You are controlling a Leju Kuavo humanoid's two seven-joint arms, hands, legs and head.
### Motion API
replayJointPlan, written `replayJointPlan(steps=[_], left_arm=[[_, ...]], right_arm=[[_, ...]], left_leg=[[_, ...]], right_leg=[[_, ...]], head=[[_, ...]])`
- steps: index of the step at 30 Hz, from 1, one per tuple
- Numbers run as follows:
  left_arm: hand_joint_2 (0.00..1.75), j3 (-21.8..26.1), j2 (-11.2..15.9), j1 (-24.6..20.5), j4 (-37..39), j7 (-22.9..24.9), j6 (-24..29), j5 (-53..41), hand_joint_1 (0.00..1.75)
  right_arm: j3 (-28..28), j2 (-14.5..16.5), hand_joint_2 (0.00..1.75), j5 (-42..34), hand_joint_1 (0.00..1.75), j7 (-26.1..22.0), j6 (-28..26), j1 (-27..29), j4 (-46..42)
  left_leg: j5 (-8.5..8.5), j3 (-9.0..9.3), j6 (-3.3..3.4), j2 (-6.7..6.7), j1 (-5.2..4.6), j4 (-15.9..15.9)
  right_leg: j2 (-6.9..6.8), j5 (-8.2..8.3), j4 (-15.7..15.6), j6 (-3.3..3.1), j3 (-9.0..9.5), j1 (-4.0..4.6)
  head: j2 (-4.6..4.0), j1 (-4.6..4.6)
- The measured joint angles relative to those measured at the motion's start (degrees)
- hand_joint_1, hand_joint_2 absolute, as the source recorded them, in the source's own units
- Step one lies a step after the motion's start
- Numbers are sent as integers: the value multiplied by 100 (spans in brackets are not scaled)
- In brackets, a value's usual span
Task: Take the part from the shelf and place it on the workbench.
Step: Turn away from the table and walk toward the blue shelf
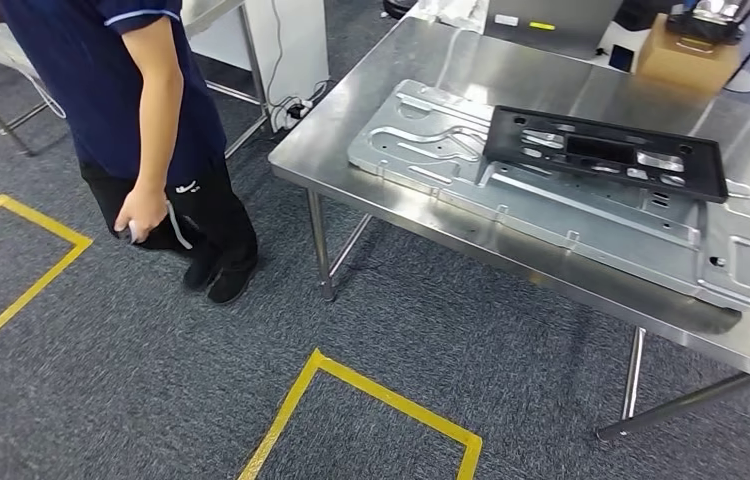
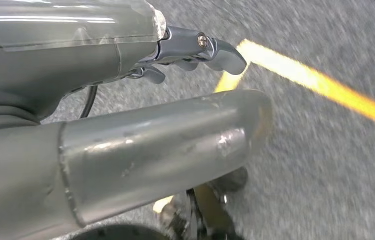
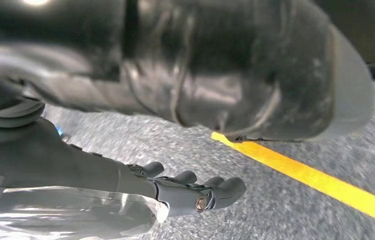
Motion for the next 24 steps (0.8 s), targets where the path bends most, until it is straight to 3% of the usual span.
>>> replayJointPlan(steps=[1,2,3,5,7,9,11,13,15,16,17,19,21,22,24], left_arm=[[0,0,-3,3,0,32,7,-2,0],[0,1,-8,6,-1,66,14,-1,0],[0,1,-16,7,-2,94,15,3,0],[0,0,-42,-3,-6,123,10,11,0],[0,-1,-63,-17,-16,137,4,18,0],[0,-1,-64,-10,-30,142,2,39,0],[0,-1,-62,1,-44,134,2,63,0],[0,-1,-61,-10,-54,116,2,68,0],[0,-2,-55,-19,-55,89,2,47,0],[0,-6,-52,-14,-54,78,2,15,0],[0,-18,-51,-6,-54,79,2,-35,0],[0,-78,-49,1,-53,115,5,-173,0],[0,-174,-49,-20,-51,149,7,-308,0],[0,-227,-49,-27,-51,150,14,-384,0],[0,-359,-40,-13,-50,128,52,-628,0]], right_arm=[[1,-7,0,43,0,61,3,0,11],[1,-14,0,83,0,122,3,-2,20],[2,-23,0,112,0,175,4,-3,28],[2,-44,0,153,0,249,8,-2,44],[2,-61,0,171,0,279,18,-12,61],[2,-65,0,179,0,287,45,-29,72],[1,-68,0,187,0,286,85,-31,80],[0,-73,0,198,0,282,119,-14,93],[-1,-75,0,218,0,280,170,3,109],[1,-78,0,246,0,280,222,4,117],[9,-85,0,300,0,281,292,-3,126],[72,-116,0,504,0,256,463,-23,146],[189,-186,0,714,0,117,587,-32,164],[245,-232,0,784,0,3,611,-35,171],[335,-315,0,881,0,-191,551,-43,178]], left_leg=[[7,-19,-1,-69,-6,15],[11,-29,-5,-141,-9,32],[12,-34,-10,-215,-11,51],[11,-66,-39,-352,-17,104],[28,-124,-109,-464,-12,138],[61,-178,-190,-563,-3,135],[-48,-267,-253,-414,-9,282],[-417,-523,-321,-113,1,859],[-752,-822,-386,11,31,1562],[-780,-866,-406,30,43,1711],[-699,-797,-416,51,53,1635],[-359,-368,-402,194,62,909],[-159,-1,-336,411,27,226],[-144,56,-297,468,5,88],[-132,29,-222,374,-17,53]], right_leg=[[10,27,90,-5,-24,0],[25,165,-57,-16,66,0],[66,371,-395,-35,248,0],[309,662,-1152,-93,625,-1],[465,719,-1471,-137,751,10],[364,750,-1499,-181,742,10],[222,795,-1554,-252,749,-20],[58,819,-1582,-297,733,-29],[-114,821,-1579,-306,708,-17],[-195,820,-1578,-305,702,-15],[-272,819,-1577,-301,702,-15],[-411,809,-1572,-277,722,-12],[-528,791,-1558,-214,742,15],[-579,786,-1554,-178,752,28],[-669,786,-1567,-107,777,33]], head=[[0,0],[0,0],[0,0],[0,0],[0,-2],[0,-2],[0,-4],[0,-9],[0,-10],[0,-10],[0,-10],[0,-10],[0,-9],[0,-8],[0,-5]])
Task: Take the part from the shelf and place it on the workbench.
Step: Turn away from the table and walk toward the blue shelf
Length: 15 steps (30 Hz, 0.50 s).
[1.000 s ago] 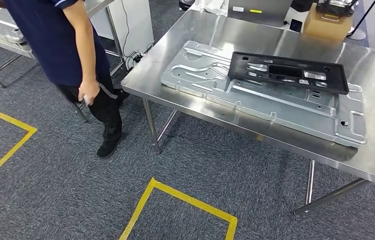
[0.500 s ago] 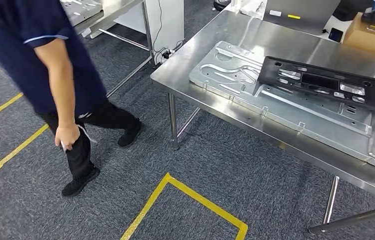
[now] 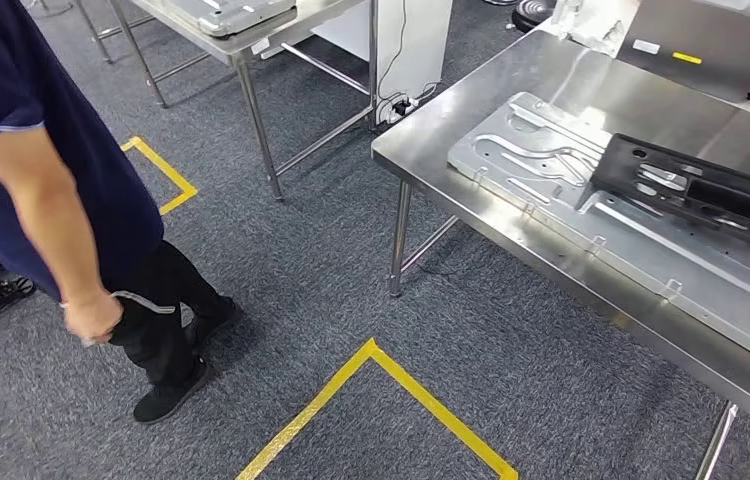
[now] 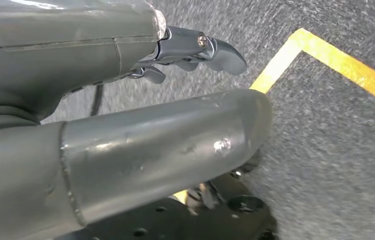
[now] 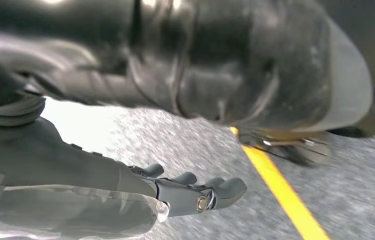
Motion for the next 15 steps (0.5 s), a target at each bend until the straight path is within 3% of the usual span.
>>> replayJointPlan(steps=[1,3,5,6,7,8,9,11,12,14,15], left_arm=[[0,-101,11,20,1,-26,27,-186,0],[0,-350,55,53,2,-91,68,-538,0],[0,-574,106,67,2,-149,94,-699,0],[0,-651,131,74,2,-181,122,-721,0],[0,-714,156,84,2,-232,165,-719,0],[0,-752,179,96,2,-306,215,-679,0],[0,-772,203,105,2,-400,257,-591,0],[0,-767,231,100,2,-584,273,-341,0],[0,-753,244,83,2,-642,257,-223,0],[0,-695,263,49,2,-685,232,-8,0],[0,-643,272,39,2,-689,228,118,0]], right_arm=[[44,-40,0,55,0,-42,-87,4,1],[121,-94,0,149,0,-50,-292,41,-1],[156,-129,0,176,0,-42,-423,98,-1],[159,-139,0,145,0,-42,-453,120,-1],[152,-147,0,88,0,-48,-471,139,-1],[135,-149,0,21,0,-56,-473,150,-3],[112,-150,0,-40,0,-71,-461,156,-5],[53,-150,0,-108,0,-131,-418,155,-7],[17,-149,0,-139,0,-168,-393,141,-4],[-75,-145,0,-251,0,-225,-369,84,5],[-132,-137,0,-320,0,-252,-366,46,10]], left_leg=[[23,2,39,-55,7,-21],[81,10,124,-167,32,-65],[114,-18,175,-282,31,-66],[120,-34,185,-352,24,-60],[124,-42,190,-425,16,-54],[124,-43,191,-503,11,-45],[121,-37,186,-582,8,-35],[107,-44,162,-723,-1,4],[100,-67,137,-787,-3,30],[101,-128,67,-899,3,62],[113,-152,26,-959,10,56]], right_leg=[[50,-31,22,37,8,-12],[341,-271,321,91,-104,-36],[629,-685,1060,110,-448,-45],[671,-825,1433,112,-630,-43],[686,-856,1656,110,-745,-41],[694,-759,1650,102,-755,-40],[710,-563,1419,88,-661,-40],[920,-138,630,42,-329,-45],[1037,-22,331,22,-214,-47],[1163,12,110,-14,-147,-35],[1099,22,98,-35,-145,-37]], head=[[0,1],[0,2],[0,1],[0,1],[0,1],[0,1],[0,1],[0,1],[0,1],[0,0],[0,0]])
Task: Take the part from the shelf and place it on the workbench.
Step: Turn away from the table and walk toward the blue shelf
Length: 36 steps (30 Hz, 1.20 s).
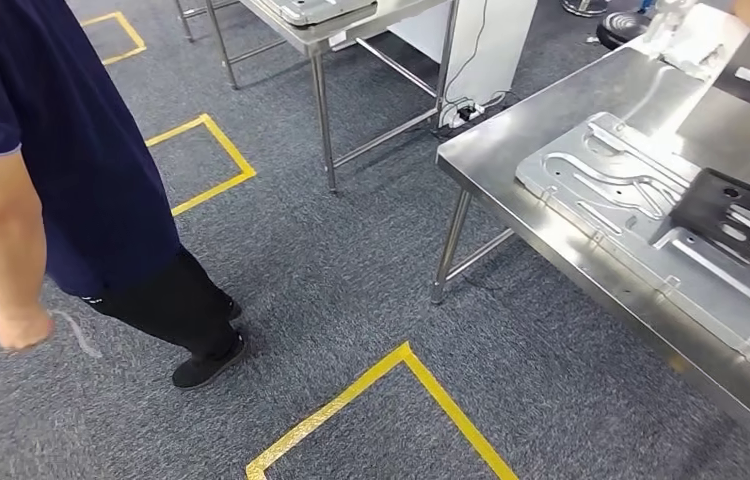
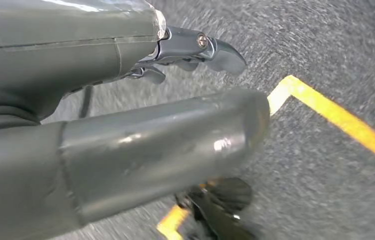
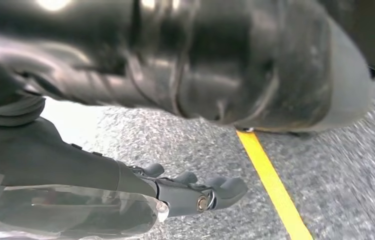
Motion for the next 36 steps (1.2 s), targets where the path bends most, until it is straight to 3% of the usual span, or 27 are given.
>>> replayJointPlan(steps=[1,3,5,6,7,8,9,12,14,16,18,21,22,23,24,25,27,29,31,33,35,36], left_arm=[[0,69,-1,-5,0,1,-2,131,0],[0,211,-10,-22,0,38,-5,331,0],[0,318,-18,-53,0,110,-7,405,0],[0,359,-20,-66,0,143,-6,416,0],[0,389,-23,-67,0,164,-5,421,0],[0,416,-26,-61,0,178,-6,425,0],[0,437,-29,-53,0,187,-6,429,0],[0,485,-33,-58,0,195,-6,438,0],[0,500,-40,-61,0,207,-6,424,0],[0,507,-45,-39,0,237,-5,394,0],[0,509,-55,-30,0,279,-3,358,0],[0,508,-64,-40,0,291,6,303,0],[0,508,-64,-41,0,276,5,287,0],[0,508,-64,-38,0,257,0,272,0],[0,506,-64,-36,0,241,-10,253,0],[0,502,-64,-36,0,230,-21,237,0],[0,490,-63,-45,0,224,-34,200,0],[0,481,-62,-50,0,228,-38,173,0],[0,479,-55,-35,0,232,-39,159,0],[0,479,-47,-22,1,234,-37,155,0],[0,478,-43,-40,2,235,-36,155,0],[0,477,-40,-53,2,236,-36,158,0]], right_arm=[[-64,16,0,-65,0,-27,-5,-34,3],[-187,49,0,-137,0,-76,-23,-69,5],[-277,66,0,-143,0,-79,-42,-73,10],[-308,70,0,-142,0,-72,-48,-73,13],[-332,76,0,-140,0,-65,-49,-76,17],[-353,85,0,-140,0,-60,-48,-81,19],[-369,94,0,-139,0,-55,-47,-88,21],[-404,123,0,-136,0,-41,-45,-104,25],[-425,127,0,-131,0,-27,-45,-122,25],[-439,129,0,-112,0,1,-36,-154,24],[-443,132,0,-73,0,75,-14,-165,25],[-461,132,0,-7,0,191,34,-142,27],[-465,132,0,11,0,205,49,-136,27],[-467,132,0,34,0,208,66,-131,28],[-468,132,0,64,0,201,87,-128,31],[-468,132,0,101,0,193,110,-127,33],[-467,130,0,196,0,189,149,-122,38],[-464,127,0,271,0,200,159,-129,43],[-462,127,0,299,0,208,161,-147,46],[-462,127,0,304,0,212,160,-150,48],[-462,128,0,304,0,217,160,-137,50],[-462,128,0,305,0,222,158,-131,53]], left_leg=[[-7,-14,-32,6,6,12],[-172,-127,-87,223,2,250],[-555,-454,-142,512,18,939],[-727,-648,-172,576,33,1334],[-804,-777,-196,604,48,1598],[-762,-798,-212,622,62,1647],[-614,-692,-222,651,75,1451],[-119,-67,-191,904,69,273],[-67,59,-129,962,31,-6],[-40,46,-54,854,21,-26],[1,61,31,759,36,-72],[29,48,103,602,23,-85],[29,43,108,537,9,-79],[27,43,113,465,-3,-70],[24,47,113,387,-12,-59],[19,53,110,309,-18,-46],[6,46,88,169,-21,-12],[9,10,35,60,-11,7],[25,-20,-36,-40,0,-5],[-81,-100,-84,106,-4,144],[-408,-380,-121,427,0,724],[-593,-580,-144,526,10,1123]], right_leg=[[-65,15,-26,-31,15,-9],[-212,41,-85,-105,48,-38],[-379,39,-102,-152,60,-31],[-466,32,-100,-158,59,-24],[-549,23,-98,-158,61,-19],[-625,14,-96,-151,66,-18],[-695,2,-95,-139,78,-19],[-871,-49,-85,-66,135,-4],[-950,-67,-83,1,164,17],[-1001,-77,-92,70,192,5],[-835,-237,85,122,135,-21],[-469,-794,1115,130,-351,-34],[-435,-884,1423,124,-511,-32],[-419,-860,1552,115,-590,-30],[-402,-705,1428,98,-551,-29],[-358,-473,1101,74,-415,-29],[-121,-120,344,23,-91,-24],[11,-50,30,0,36,-5],[-100,-30,-9,-29,50,-3],[-239,4,-88,-102,93,-26],[-395,19,-136,-158,117,-22],[-471,15,-135,-167,115,-11]], head=[[0,0],[0,-4],[0,-8],[0,-7],[0,-7],[0,-7],[0,-7],[0,-7],[0,-6],[0,-7],[0,-5],[0,-3],[0,-3],[0,-3],[0,-3],[0,-3],[0,-3],[0,-4],[0,-4],[0,-6],[0,-7],[0,-9]])
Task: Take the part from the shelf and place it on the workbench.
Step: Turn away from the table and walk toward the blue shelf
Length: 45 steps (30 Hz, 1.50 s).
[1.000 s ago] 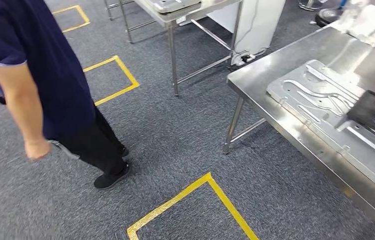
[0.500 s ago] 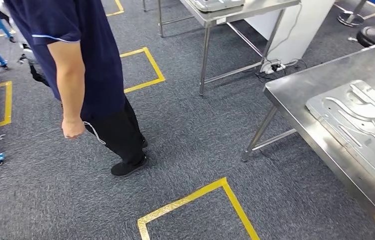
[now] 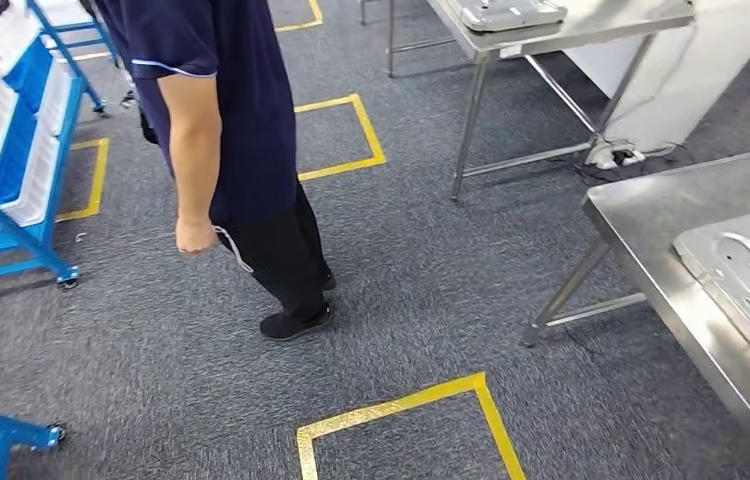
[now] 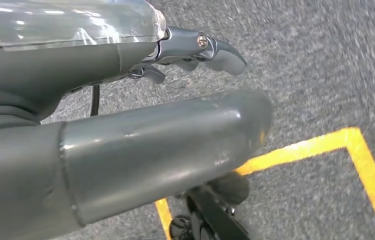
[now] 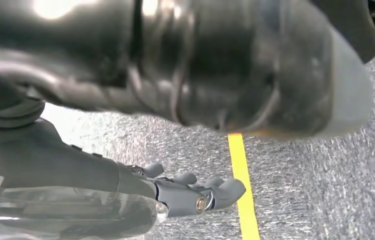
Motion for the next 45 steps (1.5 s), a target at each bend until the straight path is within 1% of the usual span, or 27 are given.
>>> replayJointPlan(steps=[2,3,5,7,8,10,11,13,14,16,17,18,20,22,24,26,28,30,32,33,34,36,38,39,41,43,45], left_arm=[[0,0,11,-7,0,11,-3,14,0],[0,0,18,-1,0,20,-8,28,0],[0,0,35,8,0,33,-21,56,0],[0,0,45,-13,0,34,-29,81,0],[0,0,45,-21,0,33,-32,91,0],[0,0,48,-10,0,30,-35,103,0],[0,1,49,4,0,30,-37,105,0],[0,2,49,14,0,41,-41,118,0],[0,2,48,9,0,54,-42,128,0],[0,2,48,-2,0,96,-38,148,0],[0,2,48,0,0,121,-35,160,0],[0,2,48,5,0,146,-33,169,0],[0,2,40,16,0,181,-34,180,0],[0,3,10,16,4,201,-36,180,0],[0,4,-13,18,8,214,-36,180,0],[0,4,-11,43,9,222,-35,181,0],[0,4,-12,57,10,230,-38,184,0],[0,4,-15,39,11,237,-42,184,0],[0,4,-15,32,11,242,-42,181,0],[0,4,-15,40,11,242,-42,180,0],[0,4,-14,52,11,243,-42,180,0],[0,4,-26,62,13,243,-43,177,0],[0,4,-50,54,17,240,-47,169,0],[0,4,-61,53,20,240,-48,166,0],[0,4,-60,62,19,241,-39,161,0],[0,4,-56,64,16,242,-27,159,0],[0,4,-55,56,15,242,-20,158,0]], right_arm=[[0,0,0,14,0,10,-5,3,5],[0,0,0,31,0,9,-11,0,6],[0,0,0,74,0,-2,-34,-7,6],[0,-1,0,99,0,-1,-78,-8,6],[0,-1,0,102,0,4,-101,-13,6],[0,-2,0,108,0,16,-131,-42,6],[0,-2,0,114,0,22,-134,-57,6],[0,-2,0,138,0,38,-133,-62,6],[0,-2,0,152,0,48,-132,-51,6],[0,-2,0,176,0,67,-129,-32,7],[0,-2,0,181,0,79,-126,-27,7],[0,-2,0,184,0,89,-122,-24,8],[0,-3,0,187,0,102,-115,-19,10],[-3,-16,0,190,0,109,-113,-7,9],[-5,-31,0,191,0,114,-113,-7,8],[-4,-33,0,192,0,114,-109,-26,9],[-5,-33,0,191,0,113,-103,-19,9],[-8,-32,0,190,0,120,-97,6,11],[-11,-31,0,192,0,139,-85,11,14],[-14,-31,0,194,0,150,-75,9,15],[-15,-30,0,197,0,158,-65,6,15],[-16,-34,0,201,0,164,-51,3,14],[-18,-46,0,210,0,164,-46,-3,13],[-19,-52,0,217,0,163,-43,-14,12],[-20,-49,0,235,0,160,-33,-52,13],[-20,-42,0,256,0,155,-26,-70,13],[-20,-38,0,269,0,150,-26,-59,17]], left_leg=[[-151,-265,-42,84,22,533],[-59,-232,-54,105,32,479],[330,161,-53,262,43,-252],[561,529,-8,462,9,-954],[582,596,25,502,-12,-1097],[581,581,107,392,-34,-1130],[594,584,146,335,-29,-1148],[627,605,223,217,-10,-1186],[637,606,249,159,-7,-1193],[642,597,274,17,-24,-1190],[642,599,277,-64,-36,-1188],[641,607,278,-150,-47,-1185],[637,636,277,-327,-59,-1180],[633,637,254,-486,-52,-1172],[645,594,196,-620,-12,-1171],[662,558,129,-712,14,-1182],[521,456,83,-463,-7,-979],[172,147,34,-74,-7,-355],[-64,-183,-31,64,40,273],[-33,-225,-66,91,70,347],[109,-142,-102,128,101,184],[478,237,-170,331,156,-545],[638,474,-148,497,161,-1012],[620,483,-104,507,146,-1042],[618,467,4,382,125,-1033],[632,477,93,262,113,-1058],[645,478,154,133,87,-1073]], right_leg=[[-157,-15,2,3,1,13],[-231,-26,4,11,9,14],[-369,-60,7,45,54,13],[-487,-107,21,108,98,39],[-539,-124,26,142,111,53],[-632,-143,18,208,139,57],[-593,-171,36,244,153,43],[-306,-389,318,293,52,16],[-123,-578,642,301,-98,8],[36,-917,1435,292,-508,13],[51,-946,1672,282,-650,17],[61,-855,1701,263,-698,21],[169,-377,1095,193,-482,41],[464,-25,366,97,-190,57],[607,14,108,44,-92,77],[462,44,2,29,-44,75],[280,102,-168,6,56,48],[86,125,-263,-12,118,50],[-111,101,-254,-3,126,56],[-201,77,-239,13,131,49],[-283,47,-216,39,141,35],[-423,-40,-136,117,162,11],[-525,-132,-38,210,174,31],[-563,-159,-14,245,182,45],[-625,-195,-5,300,217,25],[-431,-359,167,340,173,-23],[-99,-733,828,329,-141,-32]], head=[[0,0],[0,0],[0,0],[0,1],[0,2],[0,4],[0,4],[0,4],[0,5],[0,5],[0,5],[0,5],[0,5],[0,5],[0,7],[0,8],[0,5],[0,3],[0,2],[0,2],[0,2],[0,1],[0,11],[0,16],[0,23],[0,24],[0,25]])
